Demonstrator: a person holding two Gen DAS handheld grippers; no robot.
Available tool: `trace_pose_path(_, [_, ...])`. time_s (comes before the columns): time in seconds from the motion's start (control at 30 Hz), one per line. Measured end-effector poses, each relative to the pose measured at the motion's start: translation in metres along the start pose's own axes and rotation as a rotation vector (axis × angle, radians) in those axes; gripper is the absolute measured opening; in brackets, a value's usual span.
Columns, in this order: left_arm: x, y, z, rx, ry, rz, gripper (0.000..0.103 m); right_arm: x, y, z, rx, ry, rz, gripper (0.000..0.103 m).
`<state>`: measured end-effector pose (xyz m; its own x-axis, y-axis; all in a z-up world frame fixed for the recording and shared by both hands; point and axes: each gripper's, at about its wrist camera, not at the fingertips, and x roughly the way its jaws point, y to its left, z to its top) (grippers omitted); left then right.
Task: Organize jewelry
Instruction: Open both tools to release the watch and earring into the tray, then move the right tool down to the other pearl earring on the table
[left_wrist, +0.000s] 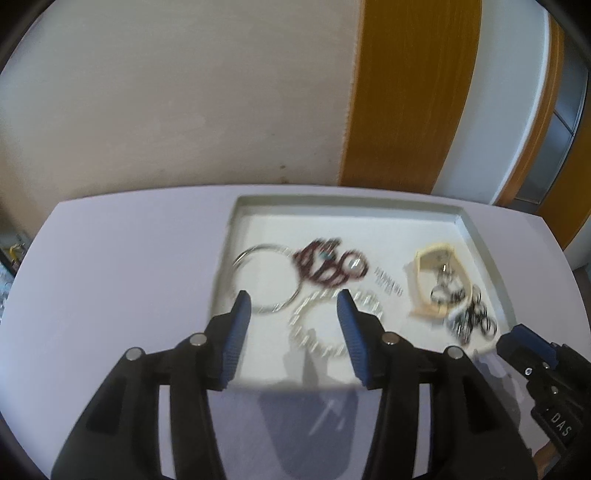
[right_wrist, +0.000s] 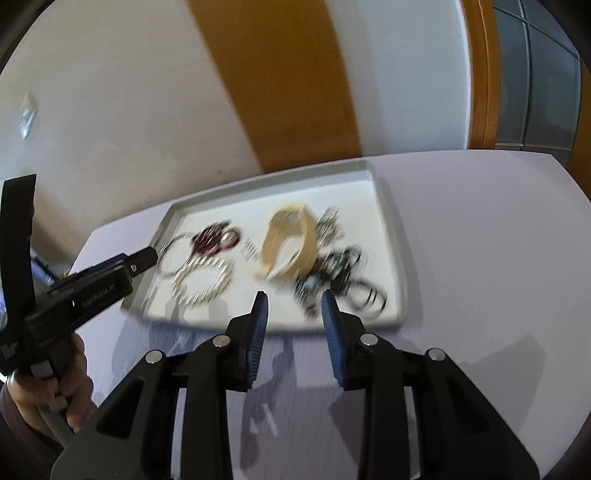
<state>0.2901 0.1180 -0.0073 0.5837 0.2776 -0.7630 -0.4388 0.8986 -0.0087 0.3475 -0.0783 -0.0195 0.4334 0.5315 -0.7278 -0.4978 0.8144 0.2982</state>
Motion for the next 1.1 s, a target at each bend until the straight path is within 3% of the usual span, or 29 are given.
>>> trace_pose_path(0.53, [-0.063,0.056,-0.122,-0.038,0.007,0.042,0.054,-0.023,0.051,-0.089,-0.089,0.05,0.0,0.032])
trace_pose_path(0.8, [-0.09,0.072,-0.161,-0.04,0.011,0.035,0.059,-0.015,0.068,-0.102,-0.108,0.055,-0.043,0.032])
trace_pose_path(1.1, [-0.102,0.075,-0.18,-0.027,0.021,0.026,0.06,-0.003,0.08,-0.106,-0.119,0.065,-0.067,0.032])
